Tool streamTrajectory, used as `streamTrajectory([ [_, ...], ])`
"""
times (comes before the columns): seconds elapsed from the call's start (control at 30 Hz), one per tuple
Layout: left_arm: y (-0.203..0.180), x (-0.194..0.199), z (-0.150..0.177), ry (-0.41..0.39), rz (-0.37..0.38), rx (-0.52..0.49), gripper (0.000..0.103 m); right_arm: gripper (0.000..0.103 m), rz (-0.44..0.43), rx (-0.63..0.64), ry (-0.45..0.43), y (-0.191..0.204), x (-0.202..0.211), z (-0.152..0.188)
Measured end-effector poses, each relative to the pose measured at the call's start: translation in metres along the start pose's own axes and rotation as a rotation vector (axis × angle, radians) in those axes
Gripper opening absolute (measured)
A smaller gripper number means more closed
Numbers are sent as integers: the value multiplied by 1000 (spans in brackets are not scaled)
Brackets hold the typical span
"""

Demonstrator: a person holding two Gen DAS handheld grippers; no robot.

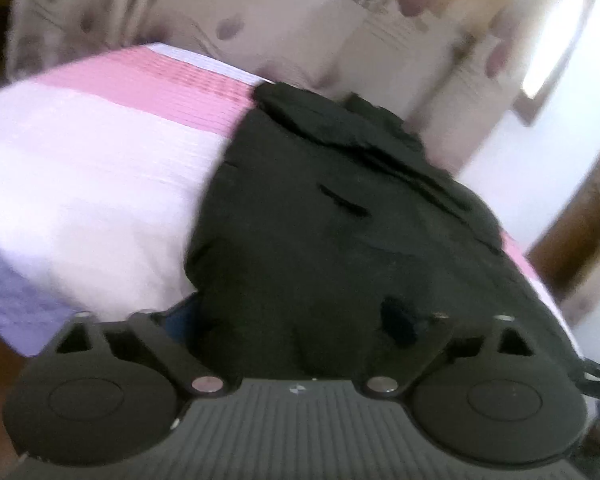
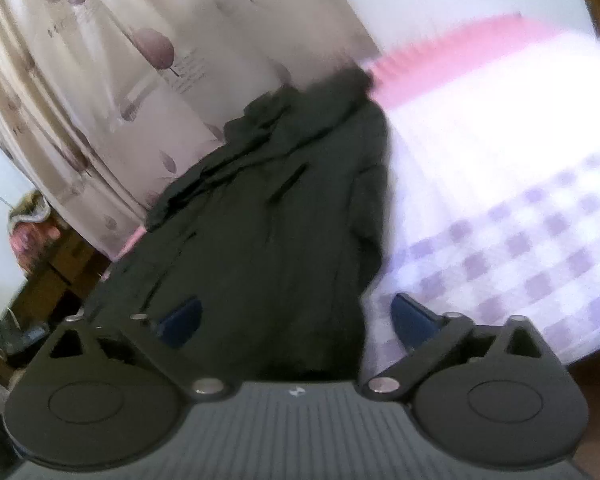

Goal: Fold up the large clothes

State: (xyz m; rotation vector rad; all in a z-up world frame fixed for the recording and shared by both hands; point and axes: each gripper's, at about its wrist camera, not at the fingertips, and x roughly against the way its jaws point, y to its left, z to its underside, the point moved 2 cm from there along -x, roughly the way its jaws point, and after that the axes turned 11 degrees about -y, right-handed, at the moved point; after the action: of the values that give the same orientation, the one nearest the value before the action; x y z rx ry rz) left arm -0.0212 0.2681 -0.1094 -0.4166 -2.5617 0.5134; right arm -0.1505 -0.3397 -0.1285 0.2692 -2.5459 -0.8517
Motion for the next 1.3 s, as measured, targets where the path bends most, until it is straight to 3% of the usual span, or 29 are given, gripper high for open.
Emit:
streamTrajectory([
  [0.03, -3, -1, 1, 4, -3, -11, 69, 69, -15, -6, 2, 2, -1, 2],
  [0.07, -4, -1, 0, 7, -17, -20, 43, 40, -30, -8, 21, 5, -5, 4],
  [0.1, -3, 0, -1, 13, -22, -16, 25, 39, -29, -2, 29, 8, -9, 6],
  [0.27, 5, 12, -4, 19, 42, 51, 24, 24, -101, -95, -21, -2, -1, -8],
  [0.33, 6, 15, -2, 23, 76, 59, 27, 23, -99, -117, -50, -10, 10, -17],
  [0.37, 6, 16, 1, 28, 85, 60, 34, 23, -94, -121, -54, -13, 14, -20],
  [0.5, 6, 10, 7, 35, 79, 56, 87, 27, -72, -102, -16, -18, 10, -20],
  [0.53, 5, 8, 8, 35, 87, 66, 90, 29, -83, -121, -5, -20, 8, -19],
  [0.57, 3, 6, 9, 33, 88, 70, 92, 47, -74, -128, -6, -20, 6, -17],
  [0.6, 2, 3, 10, 37, 85, 67, 89, 75, -67, -133, -9, -20, 4, -15],
  [0.63, 0, 0, 11, 51, 85, 59, 82, 83, -77, -144, -7, -19, 3, -12],
  [0.7, -4, -3, 13, 81, 69, 20, 23, 83, -121, -163, 9, -14, -6, -5],
  [0.73, -5, -2, 12, 79, 61, 23, 23, 79, -123, -143, 26, -9, -12, -1],
  [0.77, -4, 0, 12, 69, 66, 46, 18, 52, -111, -100, 42, -2, -17, 2],
  [0.8, -3, 4, 10, 53, 67, 68, 15, 31, -100, -83, 57, 1, -20, 3],
  [0.87, -5, 15, 5, 11, 79, 98, 13, 24, -118, -125, 34, 0, -16, 0],
  [1.1, -24, 51, -8, -67, 192, 150, 12, 19, -194, -225, -47, -2, 25, -22],
  [1.3, -34, 71, -6, -101, 233, 176, 12, 19, -252, -303, -79, 3, 45, -26],
])
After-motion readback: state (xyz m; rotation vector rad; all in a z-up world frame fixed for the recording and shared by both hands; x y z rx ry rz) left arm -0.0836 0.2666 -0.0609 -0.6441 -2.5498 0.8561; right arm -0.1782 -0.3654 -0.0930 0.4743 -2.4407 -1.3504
